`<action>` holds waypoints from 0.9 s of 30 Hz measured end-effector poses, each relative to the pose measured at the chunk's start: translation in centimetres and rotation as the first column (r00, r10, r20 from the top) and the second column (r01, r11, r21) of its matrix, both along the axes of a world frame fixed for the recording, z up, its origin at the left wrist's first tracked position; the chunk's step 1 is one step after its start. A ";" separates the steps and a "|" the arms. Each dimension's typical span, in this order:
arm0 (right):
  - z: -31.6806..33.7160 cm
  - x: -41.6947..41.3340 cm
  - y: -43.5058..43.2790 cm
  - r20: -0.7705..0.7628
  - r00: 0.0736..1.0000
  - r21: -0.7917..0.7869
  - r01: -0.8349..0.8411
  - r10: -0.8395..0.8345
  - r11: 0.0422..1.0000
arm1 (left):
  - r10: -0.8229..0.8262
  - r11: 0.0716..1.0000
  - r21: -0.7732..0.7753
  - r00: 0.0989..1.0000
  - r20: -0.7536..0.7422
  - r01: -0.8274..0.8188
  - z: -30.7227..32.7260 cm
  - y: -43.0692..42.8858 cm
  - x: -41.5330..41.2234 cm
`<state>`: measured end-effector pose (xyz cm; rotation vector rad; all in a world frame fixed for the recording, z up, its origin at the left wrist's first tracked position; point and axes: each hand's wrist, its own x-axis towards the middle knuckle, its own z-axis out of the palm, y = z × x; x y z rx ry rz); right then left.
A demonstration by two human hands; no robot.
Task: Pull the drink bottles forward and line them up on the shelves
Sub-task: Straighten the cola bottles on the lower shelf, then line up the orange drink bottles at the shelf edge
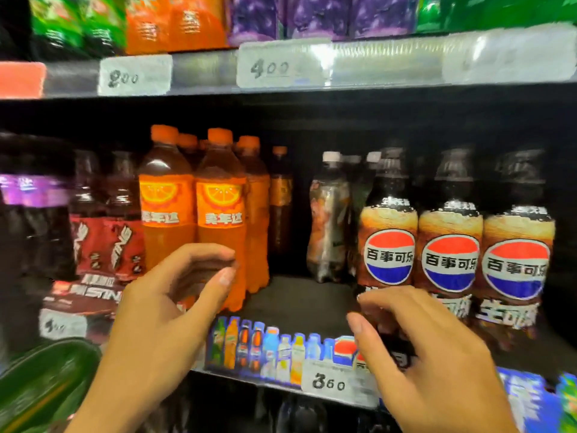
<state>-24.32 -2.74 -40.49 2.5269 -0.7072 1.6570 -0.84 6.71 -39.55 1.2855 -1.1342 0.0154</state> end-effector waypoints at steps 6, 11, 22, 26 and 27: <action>-0.7 9.4 2.5 0.013 0.999 0.228 -0.042 0.040 0.973 | 0.338 0.940 -0.122 0.912 0.234 -0.317 -0.8 5.2 6.6; -0.5 15.2 2.3 -0.010 0.998 0.365 -0.054 0.061 0.929 | 0.339 0.937 -0.013 0.902 0.268 -0.348 -0.8 4.6 9.5; -0.1 18.0 1.2 -0.008 1.000 0.459 0.028 -0.028 0.888 | 0.300 0.947 0.012 0.894 0.332 -0.322 -0.4 2.2 9.6; -0.2 18.1 1.3 -0.028 0.999 0.456 0.040 -0.030 0.889 | 0.299 0.947 0.015 0.900 0.318 -0.320 -0.5 2.4 9.4; -0.2 17.9 1.5 -0.039 0.999 0.453 0.047 -0.034 0.890 | 0.309 0.945 0.006 0.896 0.320 -0.328 -0.5 2.7 9.0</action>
